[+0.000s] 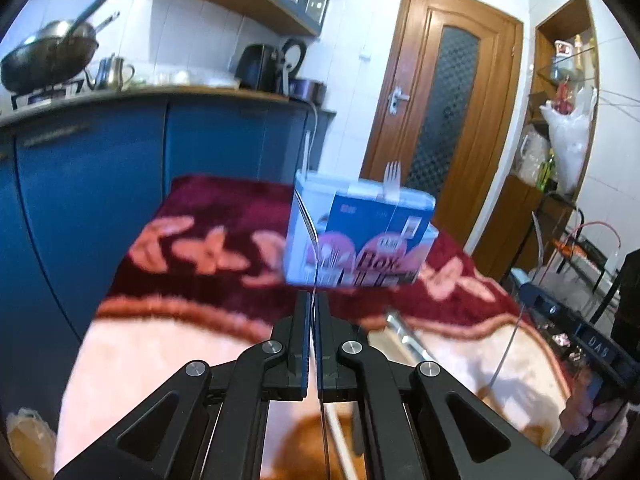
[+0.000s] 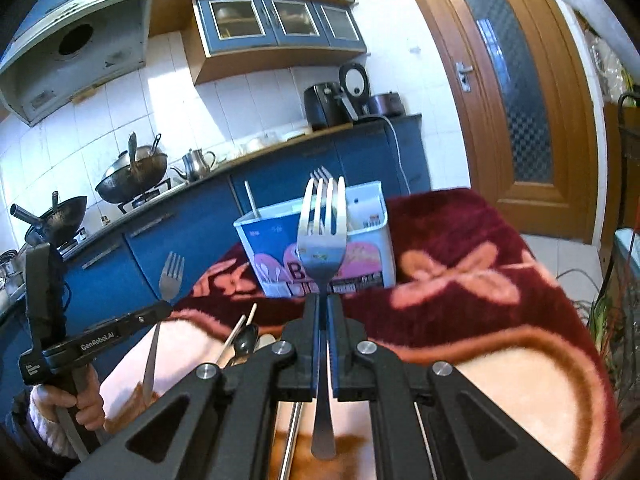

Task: Organize utensils
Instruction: 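Grasp a thin metal chopstick with left gripper while right gripper grasps the steel fork, then lower the chopstick and steel fork into the holder and open both grippers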

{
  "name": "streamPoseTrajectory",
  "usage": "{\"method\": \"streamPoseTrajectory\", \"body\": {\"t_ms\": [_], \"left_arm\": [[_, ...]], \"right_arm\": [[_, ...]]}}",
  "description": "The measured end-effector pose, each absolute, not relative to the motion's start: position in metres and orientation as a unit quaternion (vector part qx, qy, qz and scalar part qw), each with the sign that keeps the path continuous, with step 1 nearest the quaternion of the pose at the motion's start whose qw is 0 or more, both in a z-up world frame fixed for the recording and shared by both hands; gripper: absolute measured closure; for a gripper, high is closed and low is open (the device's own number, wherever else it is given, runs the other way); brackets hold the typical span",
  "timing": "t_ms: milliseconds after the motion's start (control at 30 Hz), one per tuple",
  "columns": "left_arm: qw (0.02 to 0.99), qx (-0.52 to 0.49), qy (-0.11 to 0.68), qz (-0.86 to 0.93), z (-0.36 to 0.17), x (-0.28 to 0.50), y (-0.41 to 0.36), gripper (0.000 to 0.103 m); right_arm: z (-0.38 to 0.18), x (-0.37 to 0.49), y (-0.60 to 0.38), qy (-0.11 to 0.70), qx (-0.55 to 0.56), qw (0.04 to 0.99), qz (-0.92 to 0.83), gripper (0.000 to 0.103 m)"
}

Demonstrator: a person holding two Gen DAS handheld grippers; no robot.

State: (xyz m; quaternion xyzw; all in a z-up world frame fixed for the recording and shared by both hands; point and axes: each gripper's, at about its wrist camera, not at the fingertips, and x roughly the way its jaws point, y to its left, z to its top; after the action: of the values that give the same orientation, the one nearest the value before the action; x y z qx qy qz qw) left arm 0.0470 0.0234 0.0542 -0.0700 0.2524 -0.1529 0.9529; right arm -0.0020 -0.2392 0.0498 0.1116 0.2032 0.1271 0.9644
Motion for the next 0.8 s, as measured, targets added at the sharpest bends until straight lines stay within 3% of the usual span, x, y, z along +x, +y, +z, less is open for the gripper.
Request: {"method": "streamPoseTrajectory", "body": {"t_ms": [800], "left_arm": [[0.981,-0.083,0.092,-0.151,0.134,0.137,-0.012,0.101]], "right_arm": [[0.092,0.044,-0.24,0.163,0.07,0.976,0.123,0.098]]}}
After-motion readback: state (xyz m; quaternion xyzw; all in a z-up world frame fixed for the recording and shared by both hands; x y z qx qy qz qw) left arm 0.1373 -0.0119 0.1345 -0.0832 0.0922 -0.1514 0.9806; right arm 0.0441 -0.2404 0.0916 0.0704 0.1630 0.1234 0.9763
